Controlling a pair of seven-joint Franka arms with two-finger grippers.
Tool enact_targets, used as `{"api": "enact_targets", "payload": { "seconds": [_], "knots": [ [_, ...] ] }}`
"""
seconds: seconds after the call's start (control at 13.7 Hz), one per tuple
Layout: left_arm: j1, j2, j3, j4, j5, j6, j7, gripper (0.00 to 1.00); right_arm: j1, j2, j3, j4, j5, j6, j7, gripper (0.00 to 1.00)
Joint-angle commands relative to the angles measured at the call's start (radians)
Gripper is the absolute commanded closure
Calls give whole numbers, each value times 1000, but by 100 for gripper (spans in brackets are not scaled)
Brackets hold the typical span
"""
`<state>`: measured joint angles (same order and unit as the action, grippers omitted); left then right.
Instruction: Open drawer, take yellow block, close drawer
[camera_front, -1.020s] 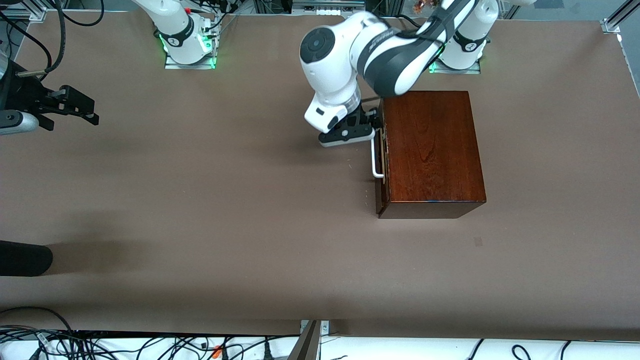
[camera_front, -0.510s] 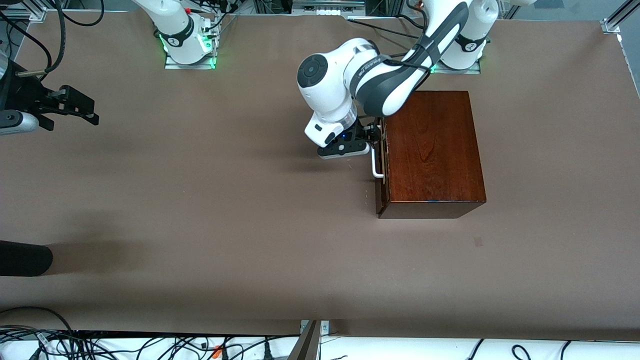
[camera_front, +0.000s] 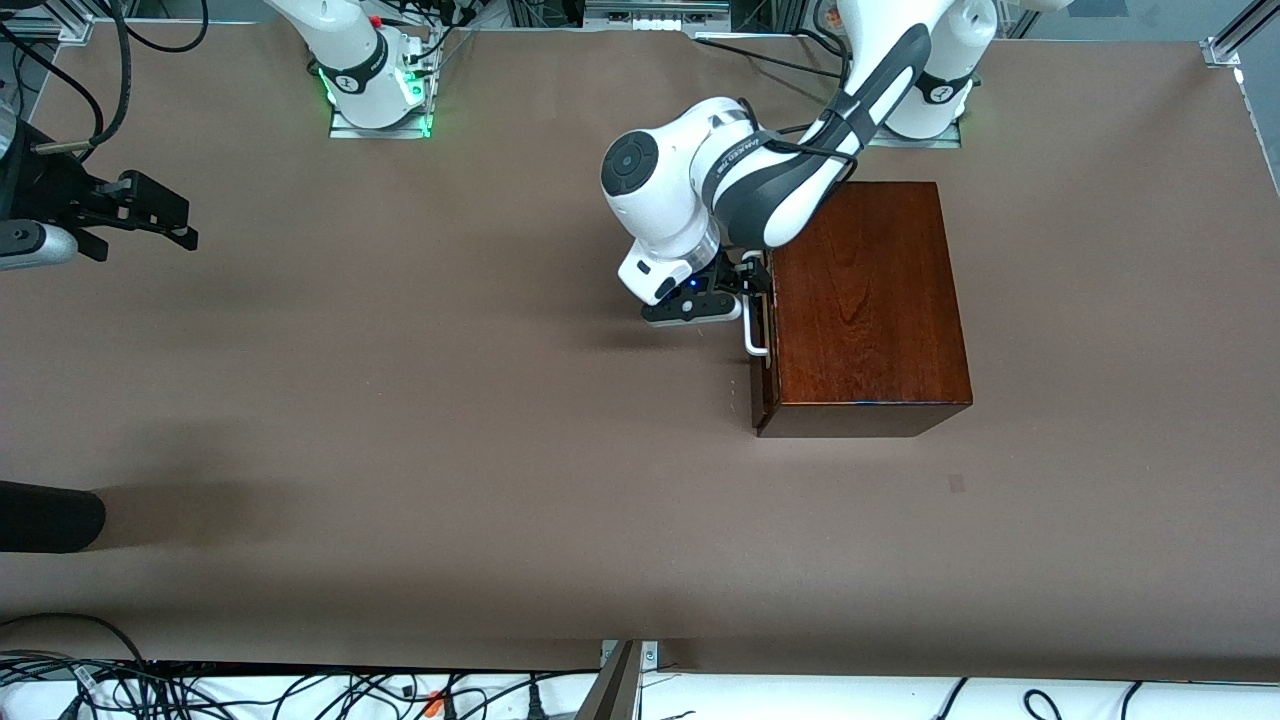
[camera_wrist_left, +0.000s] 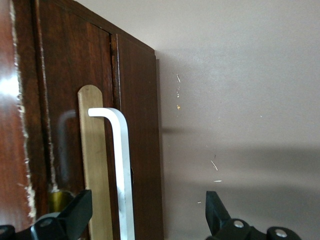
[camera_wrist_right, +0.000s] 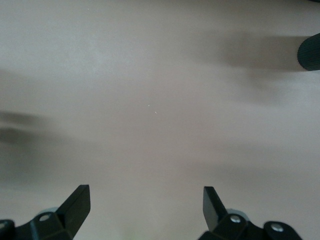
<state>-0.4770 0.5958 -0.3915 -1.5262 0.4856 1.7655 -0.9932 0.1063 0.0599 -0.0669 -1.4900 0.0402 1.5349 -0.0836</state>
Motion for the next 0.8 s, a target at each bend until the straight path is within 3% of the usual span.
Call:
{"api": "enact_targets", "payload": {
  "seconds": [0.0, 0.73],
  "knots": [
    [1, 10, 0, -11, 31, 20, -48, 0, -4, -8, 5, 1, -14, 2, 8, 0],
    [-6, 49, 3, -9, 48, 35, -117, 0, -4, -8, 5, 1, -14, 1, 8, 0]
  ]
}}
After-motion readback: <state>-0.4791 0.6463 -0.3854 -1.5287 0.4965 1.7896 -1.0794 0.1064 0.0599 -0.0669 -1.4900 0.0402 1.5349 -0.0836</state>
